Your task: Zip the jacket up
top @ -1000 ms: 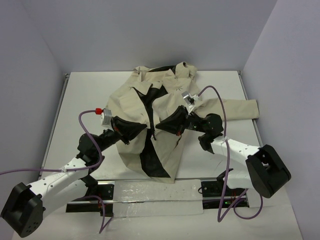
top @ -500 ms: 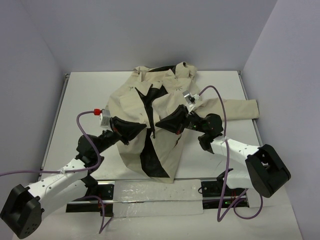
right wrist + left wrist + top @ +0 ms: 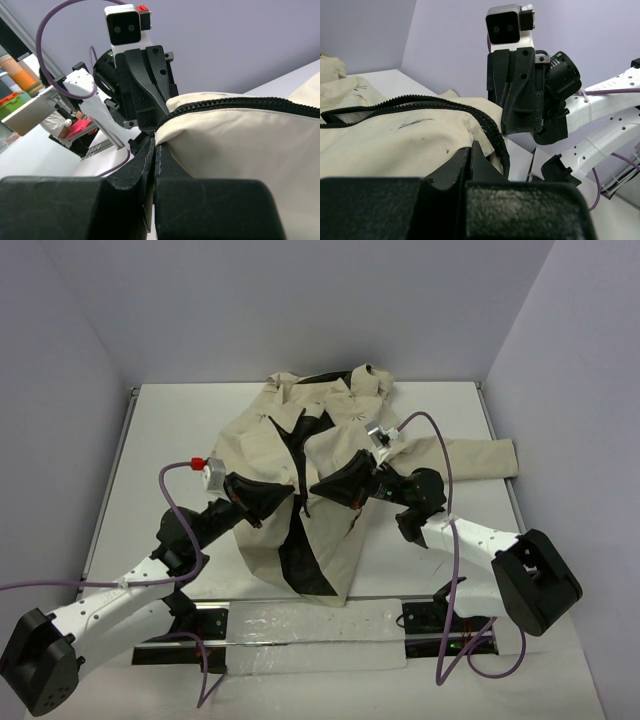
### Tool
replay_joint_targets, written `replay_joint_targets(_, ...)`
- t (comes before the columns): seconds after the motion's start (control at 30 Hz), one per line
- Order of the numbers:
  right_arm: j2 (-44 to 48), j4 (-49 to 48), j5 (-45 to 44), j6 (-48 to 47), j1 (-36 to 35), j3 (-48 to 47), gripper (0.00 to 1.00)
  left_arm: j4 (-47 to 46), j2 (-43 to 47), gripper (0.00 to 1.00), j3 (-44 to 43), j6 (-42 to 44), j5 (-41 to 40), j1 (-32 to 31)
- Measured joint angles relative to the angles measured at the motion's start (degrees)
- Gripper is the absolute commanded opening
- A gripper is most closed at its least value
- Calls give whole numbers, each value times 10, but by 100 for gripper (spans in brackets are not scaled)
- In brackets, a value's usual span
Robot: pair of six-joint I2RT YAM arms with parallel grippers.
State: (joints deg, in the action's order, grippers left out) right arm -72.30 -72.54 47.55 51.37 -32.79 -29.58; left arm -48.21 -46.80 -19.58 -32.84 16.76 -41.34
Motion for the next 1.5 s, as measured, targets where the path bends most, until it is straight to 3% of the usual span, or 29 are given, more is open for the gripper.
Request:
replay_joint_targets(0.87,3,0,-75,4,-5,11,0,0,10,0,2,5,-35,-22)
replay_joint_targets(1.5,22,23,-79,11,-7,11,0,0,0,0,4,20,-47,-35)
